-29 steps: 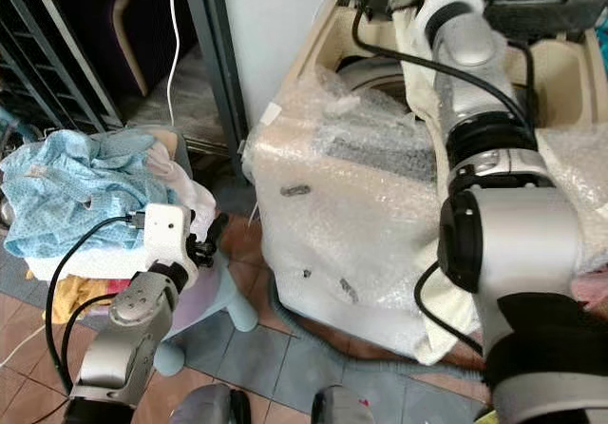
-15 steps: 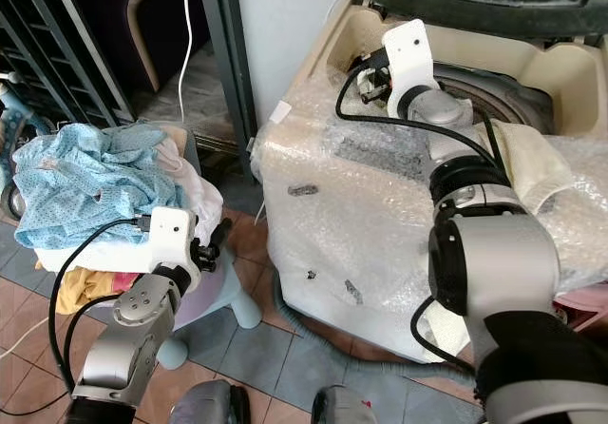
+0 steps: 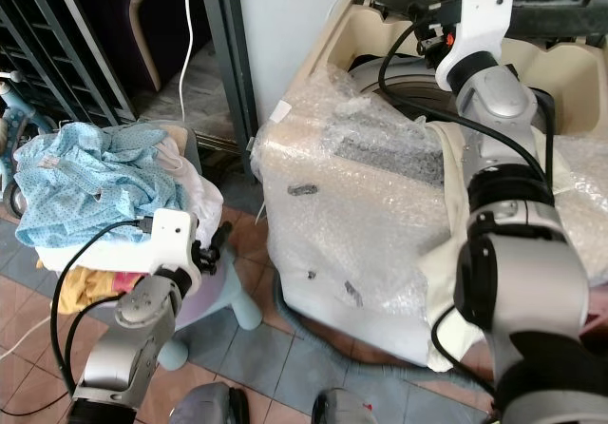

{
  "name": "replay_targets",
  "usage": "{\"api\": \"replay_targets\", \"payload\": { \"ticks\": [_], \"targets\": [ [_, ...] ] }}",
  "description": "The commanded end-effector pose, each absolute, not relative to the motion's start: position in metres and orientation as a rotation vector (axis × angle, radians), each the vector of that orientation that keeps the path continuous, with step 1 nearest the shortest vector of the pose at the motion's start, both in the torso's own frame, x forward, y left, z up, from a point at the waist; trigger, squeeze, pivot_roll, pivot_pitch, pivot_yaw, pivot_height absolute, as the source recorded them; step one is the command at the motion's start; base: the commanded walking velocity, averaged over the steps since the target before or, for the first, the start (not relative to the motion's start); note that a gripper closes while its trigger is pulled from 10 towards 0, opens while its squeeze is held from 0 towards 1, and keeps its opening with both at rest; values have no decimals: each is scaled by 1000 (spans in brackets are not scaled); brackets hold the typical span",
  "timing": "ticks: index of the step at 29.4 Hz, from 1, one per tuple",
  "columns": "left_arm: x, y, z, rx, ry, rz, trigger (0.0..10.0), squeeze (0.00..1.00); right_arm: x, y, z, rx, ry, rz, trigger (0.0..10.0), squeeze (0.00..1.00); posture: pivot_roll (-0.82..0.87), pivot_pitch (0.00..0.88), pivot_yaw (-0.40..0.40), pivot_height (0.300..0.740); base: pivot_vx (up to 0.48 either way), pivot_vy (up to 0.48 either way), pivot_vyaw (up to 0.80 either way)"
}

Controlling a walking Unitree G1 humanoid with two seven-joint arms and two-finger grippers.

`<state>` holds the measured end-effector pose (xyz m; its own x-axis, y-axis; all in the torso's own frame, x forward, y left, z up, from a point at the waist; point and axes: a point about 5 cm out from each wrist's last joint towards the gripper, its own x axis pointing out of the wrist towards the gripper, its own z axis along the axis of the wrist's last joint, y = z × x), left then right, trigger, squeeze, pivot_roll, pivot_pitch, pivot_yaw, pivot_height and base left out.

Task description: Clothes washing

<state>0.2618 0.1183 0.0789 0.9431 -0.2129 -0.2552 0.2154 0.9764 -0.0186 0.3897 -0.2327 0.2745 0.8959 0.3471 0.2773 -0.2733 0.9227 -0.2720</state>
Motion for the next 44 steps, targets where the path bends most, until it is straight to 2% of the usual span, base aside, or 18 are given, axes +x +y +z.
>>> {"api": "replay_targets", "payload": {
  "ticks": [1, 4, 8, 12, 14, 18, 23, 24, 25, 26, 27, 34, 35, 36, 37, 38, 41, 44],
  "targets": [
    [260, 119, 78, 20, 272, -221, 10000, 0, 375, -236, 281, -255, -349, 448, 10000, 1000, -38, 77, 30, 740, 0, 0, 0],
    [258, 119, 76, 20, 279, -228, 10000, 0, 350, -251, 263, -255, -279, 563, 10000, 1000, -49, 75, 30, 740, 0, 0, 0],
    [258, 118, 75, 18, 284, -238, 10000, 0, 332, -275, 251, -332, -262, 450, 10000, 1000, -59, 74, 28, 740, 0, 0, 0],
    [258, 119, 75, 13, 283, -241, 10000, 0, 311, -273, 237, -348, -227, 465, 10000, 1000, -73, 76, 28, 740, 0, 0, 0],
    [258, 120, 75, 11, 285, -245, 10000, 0, 288, -267, 232, -342, -212, 491, 10000, 1000, -86, 78, 35, 740, 0, 0, 0],
    [258, 119, 74, 16, 288, -256, 10000, 0, 275, -266, 232, -333, -197, 515, 10000, 1000, -95, 78, 42, 740, 0, 0, 0],
    [261, 117, 74, 22, 288, -283, 10000, 0, 258, -284, 244, -362, -130, 527, 10000, 976, -123, 77, 61, 740, 0, 0, 0],
    [261, 116, 74, 23, 288, -289, 10000, 0, 257, -289, 247, -379, -121, 522, 10000, 710, -128, 75, 63, 740, 0, 0, 0],
    [262, 115, 74, 23, 288, -293, 10000, 0, 257, -291, 249, -391, -115, 519, 10000, 710, -130, 75, 64, 740, 0, 0, 0],
    [263, 114, 74, 23, 288, -301, 10000, 0, 254, -296, 249, -453, -79, 516, 10000, 133, -134, 73, 65, 740, 0, 0, 0],
    [263, 113, 74, 23, 287, -304, 10000, 0, 253, -298, 247, -485, -56, 518, 10000, 0, -134, 73, 64, 740, 0, 0, 0],
    [264, 112, 74, 21, 284, -304, 10000, 0, 246, -301, 210, -497, 153, 538, 10000, 0, -123, 71, 53, 740, 0, 0, 0],
    [264, 112, 74, 20, 284, -302, 10000, 0, 247, -301, 202, -489, 180, 533, 9059, 0, -122, 72, 53, 740, 0, 0, 0],
    [264, 112, 74, 19, 284, -301, 10000, 0, 248, -303, 195, -483, 200, 524, 3569, 0, -118, 73, 51, 740, 0, 0, 0],
    [264, 112, 74, 19, 284, -300, 10000, 0, 249, -304, 190, -481, 213, 516, 3569, 0, -118, 73, 51, 740, 0, 0, 0],
    [264, 112, 75, 19, 283, -298, 10000, 0, 250, -305, 182, -462, 235, 502, 0, 0, -114, 72, 50, 740, 0, 0, 0],
    [264, 112, 75, 18, 282, -295, 10000, 0, 253, -305, 169, -436, 269, 474, 0, 0, -109, 72, 48, 740, 0, 0, 0],
    [263, 112, 75, 19, 280, -287, 10000, 0, 264, -307, 153, -414, 310, 339, 0, 0, -101, 70, 45, 740, 0, 0, 0]
  ]
}}
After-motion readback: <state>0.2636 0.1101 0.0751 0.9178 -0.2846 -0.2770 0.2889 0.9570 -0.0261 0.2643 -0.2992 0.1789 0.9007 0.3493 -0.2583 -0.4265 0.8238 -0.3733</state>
